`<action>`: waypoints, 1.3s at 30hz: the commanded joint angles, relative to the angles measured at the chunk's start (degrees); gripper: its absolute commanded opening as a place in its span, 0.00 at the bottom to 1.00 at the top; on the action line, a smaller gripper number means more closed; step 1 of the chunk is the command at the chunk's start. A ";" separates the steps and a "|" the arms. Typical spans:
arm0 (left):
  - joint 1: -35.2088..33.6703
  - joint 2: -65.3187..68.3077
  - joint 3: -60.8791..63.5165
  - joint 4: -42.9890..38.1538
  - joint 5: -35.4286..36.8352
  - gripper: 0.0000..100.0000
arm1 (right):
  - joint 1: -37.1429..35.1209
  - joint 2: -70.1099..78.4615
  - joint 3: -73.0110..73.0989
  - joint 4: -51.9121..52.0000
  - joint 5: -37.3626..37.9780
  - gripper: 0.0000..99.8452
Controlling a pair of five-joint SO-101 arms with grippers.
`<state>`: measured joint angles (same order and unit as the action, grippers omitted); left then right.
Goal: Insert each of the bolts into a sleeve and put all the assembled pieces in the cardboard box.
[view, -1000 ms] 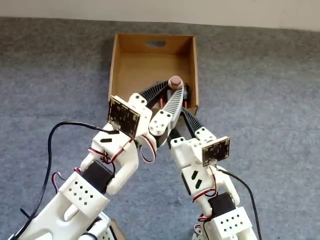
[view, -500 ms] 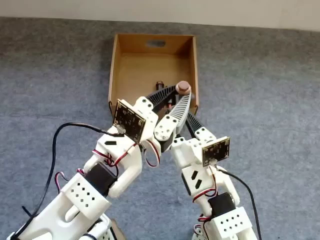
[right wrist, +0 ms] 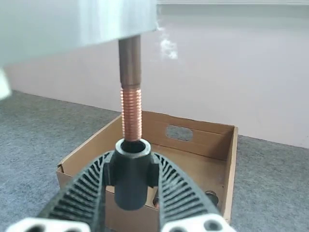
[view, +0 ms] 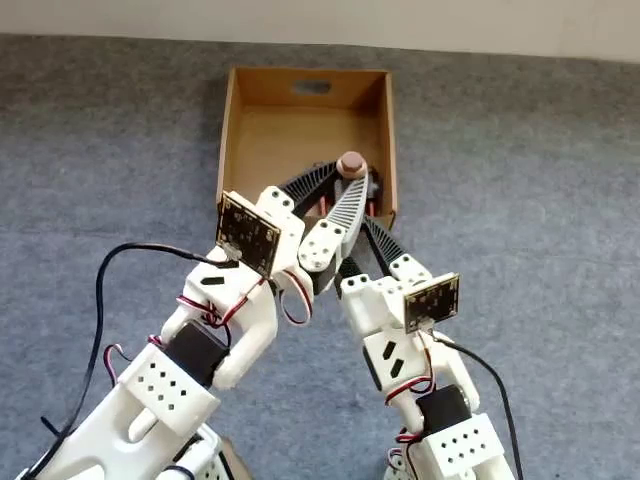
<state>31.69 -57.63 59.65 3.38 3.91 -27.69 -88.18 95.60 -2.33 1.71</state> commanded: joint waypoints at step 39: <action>2.07 0.31 -12.35 22.51 -0.26 0.01 | -0.13 -1.27 1.36 -1.01 0.70 0.01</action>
<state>33.10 -57.36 54.73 18.15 3.74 -27.87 -88.44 96.04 -2.33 1.71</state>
